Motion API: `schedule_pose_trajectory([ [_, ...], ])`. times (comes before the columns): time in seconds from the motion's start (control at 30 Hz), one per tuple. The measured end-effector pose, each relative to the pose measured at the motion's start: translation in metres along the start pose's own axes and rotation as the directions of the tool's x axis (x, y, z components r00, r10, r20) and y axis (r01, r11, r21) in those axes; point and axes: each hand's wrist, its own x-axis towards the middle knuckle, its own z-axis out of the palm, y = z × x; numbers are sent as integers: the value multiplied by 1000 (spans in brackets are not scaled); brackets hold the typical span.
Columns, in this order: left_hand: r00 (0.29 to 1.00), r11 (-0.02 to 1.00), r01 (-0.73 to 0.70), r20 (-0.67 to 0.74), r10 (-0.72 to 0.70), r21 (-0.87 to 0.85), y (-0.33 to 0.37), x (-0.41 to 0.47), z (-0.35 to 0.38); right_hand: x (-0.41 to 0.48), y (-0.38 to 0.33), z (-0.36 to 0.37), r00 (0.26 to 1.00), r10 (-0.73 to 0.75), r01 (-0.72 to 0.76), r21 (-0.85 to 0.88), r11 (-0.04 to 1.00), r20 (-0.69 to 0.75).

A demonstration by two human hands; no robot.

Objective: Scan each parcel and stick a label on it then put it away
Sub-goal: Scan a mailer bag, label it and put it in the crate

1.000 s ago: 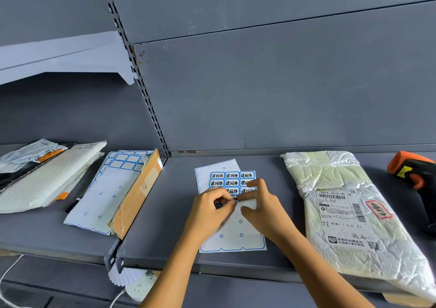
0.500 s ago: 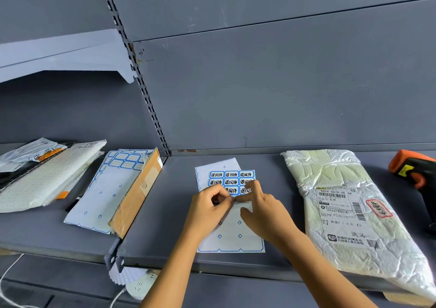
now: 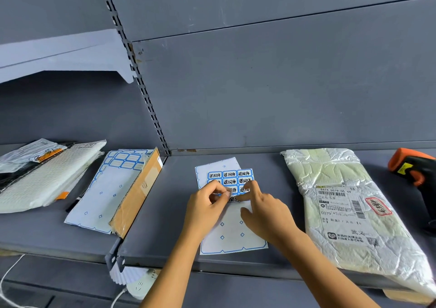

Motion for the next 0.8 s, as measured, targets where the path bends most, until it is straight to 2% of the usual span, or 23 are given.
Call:
schedule_pose_trajectory([
  [0.33, 999, 993, 36, -12, -38, -110, 4, -1, -1, -3, -2, -3, 1000, -13, 13, -16, 1000, 29],
  [0.53, 998, 988, 3, -58, -12, -154, 3, 0, -2, 0, -1, -11, 993, -49, 43, 59, 997, 104],
  [0.63, 997, 992, 14, -70, -23, -126, 1, 2, -4, -7, -1, -26, 998, -22, 23, -12, 1000, 62],
  [0.7, 997, 996, 26, -63, -31, -86, 5, 6, -4, -10, 3, -36, 999, 13, -14, -30, 999, -34],
  [0.73, 998, 998, 22, -61, -26, -60, 11, 8, -1, -11, 6, -41, 996, 36, -34, 26, 999, -85],
  [0.8, 997, 999, -16, -80, 18, 29, 29, 12, 4, -9, 10, -52, 989, 115, -77, 327, 942, -97],
])
